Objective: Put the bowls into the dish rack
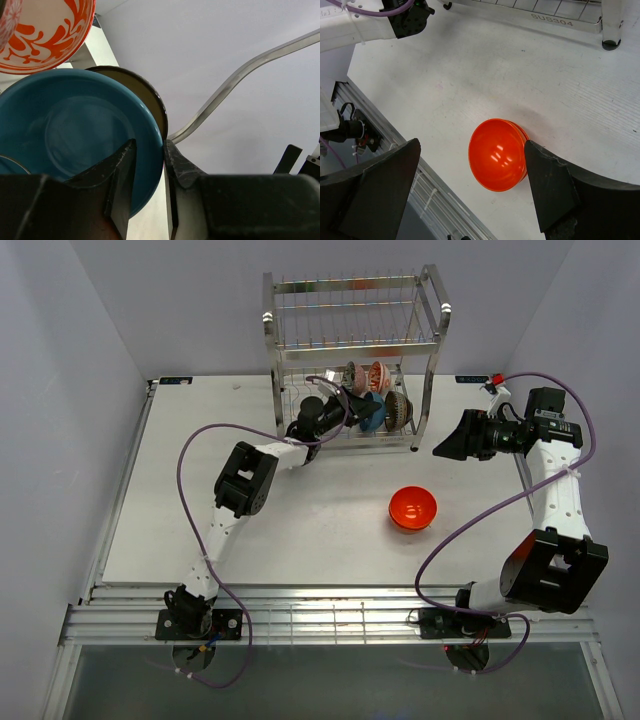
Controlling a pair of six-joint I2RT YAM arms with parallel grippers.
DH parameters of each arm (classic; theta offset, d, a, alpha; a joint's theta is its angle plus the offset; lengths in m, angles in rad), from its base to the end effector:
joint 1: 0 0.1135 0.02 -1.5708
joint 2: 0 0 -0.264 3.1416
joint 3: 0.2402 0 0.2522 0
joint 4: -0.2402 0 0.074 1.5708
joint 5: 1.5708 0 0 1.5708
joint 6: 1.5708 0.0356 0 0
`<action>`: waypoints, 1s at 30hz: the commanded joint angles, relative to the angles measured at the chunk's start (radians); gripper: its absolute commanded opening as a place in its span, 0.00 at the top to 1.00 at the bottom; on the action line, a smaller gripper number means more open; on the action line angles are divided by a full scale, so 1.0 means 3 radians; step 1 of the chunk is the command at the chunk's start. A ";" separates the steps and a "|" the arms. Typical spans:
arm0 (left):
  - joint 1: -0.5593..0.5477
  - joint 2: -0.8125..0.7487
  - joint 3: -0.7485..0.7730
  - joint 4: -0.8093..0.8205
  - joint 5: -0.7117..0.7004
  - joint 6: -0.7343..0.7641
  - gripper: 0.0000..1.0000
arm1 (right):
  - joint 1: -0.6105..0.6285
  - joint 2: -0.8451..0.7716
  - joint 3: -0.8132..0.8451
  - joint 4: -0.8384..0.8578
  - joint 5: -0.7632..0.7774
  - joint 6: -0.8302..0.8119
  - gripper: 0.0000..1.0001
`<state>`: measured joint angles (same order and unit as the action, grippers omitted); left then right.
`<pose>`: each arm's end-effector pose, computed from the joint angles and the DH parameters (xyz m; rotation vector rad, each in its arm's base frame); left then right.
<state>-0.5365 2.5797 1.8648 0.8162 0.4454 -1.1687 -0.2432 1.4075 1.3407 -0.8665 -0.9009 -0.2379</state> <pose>0.4849 -0.3062 0.1496 -0.1222 1.7295 -1.6522 0.2811 -0.0410 0.3403 -0.3438 2.1917 0.8567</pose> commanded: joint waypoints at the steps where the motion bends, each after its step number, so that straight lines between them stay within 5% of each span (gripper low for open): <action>1: 0.0004 -0.0264 -0.0101 -0.0046 -0.0048 0.0106 0.61 | -0.0023 -0.0084 0.0072 -0.0047 -0.0116 -0.0041 0.10; 7: -0.0006 -0.0428 -0.0233 -0.0097 -0.0058 0.0219 0.53 | -0.0023 -0.0151 0.0036 -0.0052 -0.0116 -0.0051 0.10; 11: -0.0016 -0.0576 -0.0351 -0.0153 -0.0068 0.0326 0.37 | -0.0023 -0.0192 0.0026 -0.0047 -0.0121 -0.0051 0.10; 30: -0.0011 -0.1062 -0.0816 -0.0363 -0.0053 0.0582 0.27 | -0.0023 -0.0294 0.0077 -0.0113 -0.0034 -0.0082 0.10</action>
<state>-0.5385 2.3756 1.6485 0.7322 0.4259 -1.0351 -0.2432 1.3449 1.3407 -0.8761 -0.9001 -0.2455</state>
